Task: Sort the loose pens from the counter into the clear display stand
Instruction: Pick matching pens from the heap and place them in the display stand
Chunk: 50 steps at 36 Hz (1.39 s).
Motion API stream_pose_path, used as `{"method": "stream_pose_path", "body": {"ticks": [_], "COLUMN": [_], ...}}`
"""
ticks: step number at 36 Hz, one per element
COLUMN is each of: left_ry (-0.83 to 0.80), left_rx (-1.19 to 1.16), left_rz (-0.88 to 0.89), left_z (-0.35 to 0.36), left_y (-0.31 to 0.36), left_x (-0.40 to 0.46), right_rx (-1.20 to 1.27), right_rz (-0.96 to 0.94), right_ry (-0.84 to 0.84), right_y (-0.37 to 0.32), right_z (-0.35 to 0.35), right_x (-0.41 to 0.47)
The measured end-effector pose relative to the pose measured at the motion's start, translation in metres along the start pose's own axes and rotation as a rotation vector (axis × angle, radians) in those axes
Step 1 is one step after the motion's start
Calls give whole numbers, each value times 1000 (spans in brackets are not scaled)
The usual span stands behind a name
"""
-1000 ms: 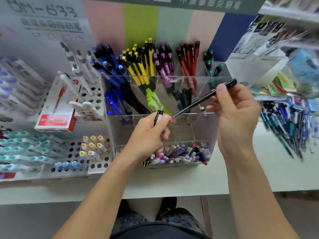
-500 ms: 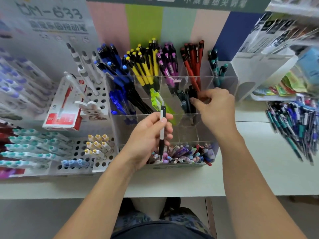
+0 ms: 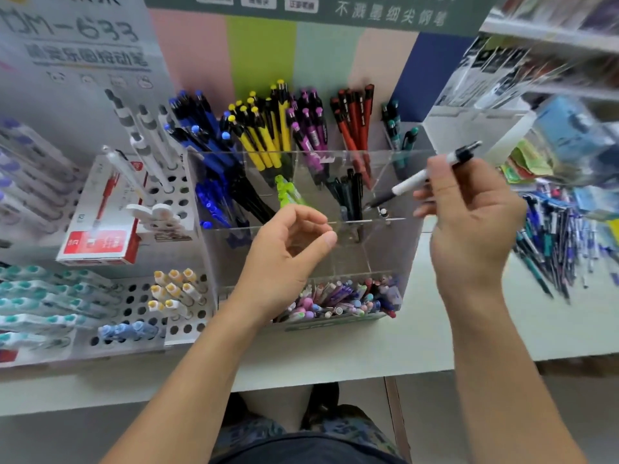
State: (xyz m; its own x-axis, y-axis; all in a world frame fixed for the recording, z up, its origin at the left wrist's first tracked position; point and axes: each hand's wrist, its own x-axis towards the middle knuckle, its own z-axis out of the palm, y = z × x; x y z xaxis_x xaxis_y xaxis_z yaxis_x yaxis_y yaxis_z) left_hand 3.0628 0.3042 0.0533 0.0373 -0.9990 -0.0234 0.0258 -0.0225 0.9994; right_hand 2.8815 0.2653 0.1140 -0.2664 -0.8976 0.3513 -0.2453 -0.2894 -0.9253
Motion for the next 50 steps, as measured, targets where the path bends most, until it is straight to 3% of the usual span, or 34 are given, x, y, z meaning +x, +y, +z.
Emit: {"method": "stream_pose_path", "body": {"ticks": [3,9,15,19,24,31,34,41,45,47,50], "left_ry": [-12,-98,-121,-118,-184,-215,-155,39,124,174,245], "left_rx": [-27,-42,21,52,91,172,230,480,574,620,673], "left_rz": [-24,-68,-91,-71,-74,-259,-414,-600,-687,-698,-669], "left_z": [8,28,47,71,138,316,406,533,558,566,575], "left_y": [0,-6,-15,-19,-22,-63,-106,-166,-186,-198,-209], "left_x": [1,5,11,17,23,69,100,163,199,214,232], "right_rx": [-228,-674,-1084,-877,-509,-539,-635,-663,-895,-991,-1043], "right_rz": [-180,-167,-225,-220,-149,424,558,600,823,774,640], "right_ry": [108,-325,-511,-520,-249,-81,-92,-198,-631,-742,-757], "right_y": [7,60,76,69,71,238,302,357,368,378,395], "right_z": [-23,-6,-2,-19,-92,-239,-302,-385,-399,-399,-392], "right_x": [25,28,37,49,60,119,145,191,210,208,202]}}
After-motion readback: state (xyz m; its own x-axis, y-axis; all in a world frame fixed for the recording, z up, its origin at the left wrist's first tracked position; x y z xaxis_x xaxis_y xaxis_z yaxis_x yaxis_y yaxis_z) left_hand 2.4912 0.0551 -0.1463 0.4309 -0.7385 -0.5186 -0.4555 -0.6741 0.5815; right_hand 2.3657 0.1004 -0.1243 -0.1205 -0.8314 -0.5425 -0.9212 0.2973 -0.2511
